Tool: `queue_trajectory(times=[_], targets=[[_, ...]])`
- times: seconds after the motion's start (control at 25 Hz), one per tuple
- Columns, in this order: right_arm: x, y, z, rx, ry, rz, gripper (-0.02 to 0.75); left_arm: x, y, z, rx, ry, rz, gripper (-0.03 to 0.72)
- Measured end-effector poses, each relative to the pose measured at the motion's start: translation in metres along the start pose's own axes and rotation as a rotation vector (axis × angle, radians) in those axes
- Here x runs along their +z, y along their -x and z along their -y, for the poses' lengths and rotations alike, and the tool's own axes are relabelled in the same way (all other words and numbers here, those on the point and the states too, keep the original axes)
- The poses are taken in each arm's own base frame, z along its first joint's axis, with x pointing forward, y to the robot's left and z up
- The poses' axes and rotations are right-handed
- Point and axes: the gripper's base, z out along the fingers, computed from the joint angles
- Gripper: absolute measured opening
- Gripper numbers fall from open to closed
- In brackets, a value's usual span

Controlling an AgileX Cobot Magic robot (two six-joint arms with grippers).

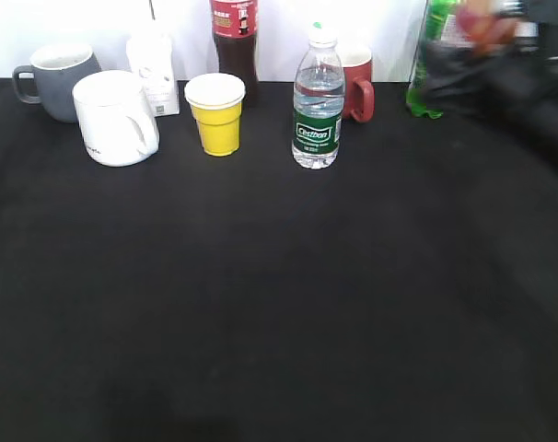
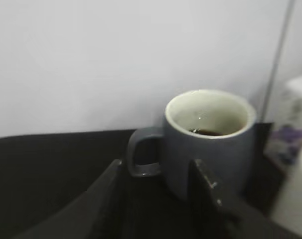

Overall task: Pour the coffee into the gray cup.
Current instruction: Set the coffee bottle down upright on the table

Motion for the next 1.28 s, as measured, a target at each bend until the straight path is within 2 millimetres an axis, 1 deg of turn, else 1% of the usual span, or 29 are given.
queue_trajectory(times=[0.04,0.08,0.16,0.24,0.32,0.44,0.52,0.6,0.72,0.84,0.96,1.0,1.04,1.12,1.2,1.28], targets=[[0.001,0.000,0.010,-0.017,-0.032,-0.004,0.531,-0.015,0.009,0.006,0.014,-0.005,0.005,0.314],[0.002,-0.002,0.017,-0.030,-0.057,-0.010,0.531,-0.026,0.016,0.015,0.029,-0.023,-0.004,0.314],[0.009,-0.019,0.023,-0.043,-0.077,-0.061,0.531,-0.044,0.033,0.033,0.056,-0.077,0.025,0.314],[0.026,-0.040,0.023,-0.051,-0.079,-0.109,0.531,-0.060,0.048,0.048,0.064,-0.128,0.075,0.314],[0.045,-0.058,0.023,-0.055,-0.081,-0.127,0.531,-0.070,0.051,0.058,0.036,-0.159,0.053,0.312],[0.072,-0.080,0.022,-0.064,-0.073,-0.147,0.531,-0.075,0.050,0.072,0.040,-0.217,0.023,0.308],[0.086,-0.094,0.021,-0.066,-0.070,-0.156,0.531,-0.075,0.050,0.073,0.040,-0.221,0.019,0.305],[0.094,-0.106,0.019,-0.073,-0.049,-0.172,0.531,-0.075,0.050,0.073,0.040,-0.221,0.019,0.300],[0.095,-0.120,0.017,-0.057,-0.022,-0.201,0.531,-0.075,0.050,0.072,0.039,-0.221,0.018,0.299],[0.095,-0.123,0.017,-0.048,-0.022,-0.208,0.542,-0.075,0.050,0.072,0.039,-0.221,0.018,0.299],[0.096,-0.123,0.017,-0.044,-0.023,-0.207,0.611,-0.075,0.050,0.072,0.038,-0.221,0.018,0.299],[0.096,-0.123,0.017,-0.044,-0.023,-0.207,0.619,-0.075,0.050,0.072,0.037,-0.221,0.018,0.299],[0.093,-0.126,0.017,-0.042,-0.023,-0.217,0.623,-0.075,0.050,0.072,0.037,-0.221,0.017,0.299],[0.082,-0.126,0.018,-0.044,-0.023,-0.243,0.622,-0.075,0.050,0.072,0.037,-0.220,0.016,0.299],[0.069,-0.114,0.018,-0.043,-0.023,-0.237,0.622,-0.075,0.050,0.072,0.037,-0.220,0.016,0.299],[0.056,-0.094,0.018,-0.040,-0.022,-0.217,0.618,-0.075,0.050,0.072,0.037,-0.220,0.016,0.299]])
